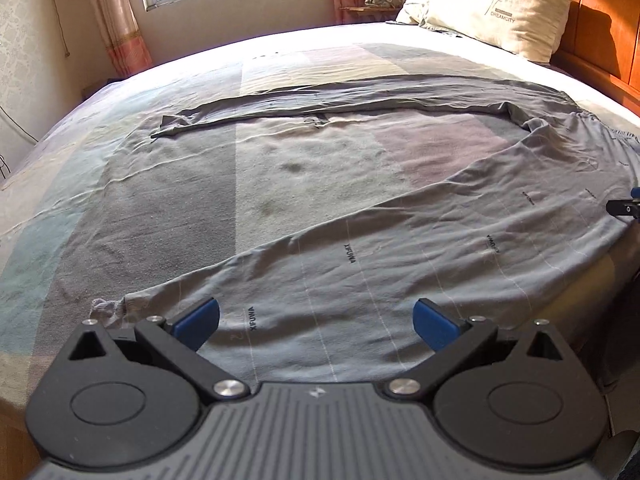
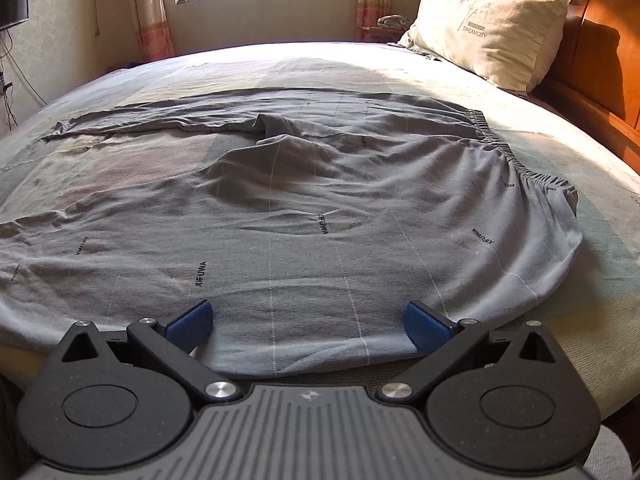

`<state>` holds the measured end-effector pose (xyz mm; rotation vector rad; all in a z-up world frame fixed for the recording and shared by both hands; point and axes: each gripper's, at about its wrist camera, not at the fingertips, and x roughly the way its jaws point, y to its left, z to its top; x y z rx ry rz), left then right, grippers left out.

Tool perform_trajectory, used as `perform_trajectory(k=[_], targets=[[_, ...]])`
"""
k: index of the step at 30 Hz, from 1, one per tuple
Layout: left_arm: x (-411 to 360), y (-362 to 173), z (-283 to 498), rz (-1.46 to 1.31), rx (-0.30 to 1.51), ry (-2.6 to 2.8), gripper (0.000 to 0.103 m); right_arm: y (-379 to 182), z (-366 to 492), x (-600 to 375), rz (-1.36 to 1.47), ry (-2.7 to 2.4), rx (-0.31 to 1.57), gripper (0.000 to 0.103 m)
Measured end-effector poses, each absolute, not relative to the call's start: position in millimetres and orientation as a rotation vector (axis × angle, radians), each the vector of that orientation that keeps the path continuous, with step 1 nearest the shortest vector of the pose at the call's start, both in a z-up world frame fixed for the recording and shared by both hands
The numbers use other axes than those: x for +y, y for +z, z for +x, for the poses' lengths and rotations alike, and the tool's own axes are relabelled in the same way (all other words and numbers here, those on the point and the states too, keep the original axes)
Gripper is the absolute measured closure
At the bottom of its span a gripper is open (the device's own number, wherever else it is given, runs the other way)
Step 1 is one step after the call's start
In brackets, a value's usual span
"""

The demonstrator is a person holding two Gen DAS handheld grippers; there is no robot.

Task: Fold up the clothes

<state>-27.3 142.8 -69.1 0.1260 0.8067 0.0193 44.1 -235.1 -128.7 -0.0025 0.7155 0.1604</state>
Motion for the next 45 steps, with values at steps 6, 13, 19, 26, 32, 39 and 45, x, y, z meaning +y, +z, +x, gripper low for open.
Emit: perform_trajectory(k=[6, 13, 19, 26, 32, 39, 45], targets=[[123, -63, -25, 0.107, 0.815, 0.034, 0.001, -119, 46, -243, -0.019, 0.142, 0.768, 0.0], [105, -49, -18, 0.121, 0.818, 0.016, 0.001, -96, 100, -292, -0.014, -0.012, 0.664, 0.0], [91, -48, -17, 0.143, 0.844, -0.003, 0.001, -122, 135, -346, 0.095, -0.16, 0.802, 0.0], [80, -45, 6, 0.154, 0.864, 0.011, 0.001, -102, 121, -310, 0.055, -0.062, 0.686, 0.0], [66, -36, 19, 0.167, 0.834, -0.015, 0.001, -95, 171, -249, -0.047, 0.064, 0.652, 0.0], [74, -46, 27, 0.15, 0.873, 0.003, 0.001, -121, 202, -203, -0.093, 0.065, 0.724, 0.0], [76, -50, 36, 0.126, 0.867, -0.012, 0.001, -109, 175, -192, -0.109, 0.15, 0.666, 0.0]])
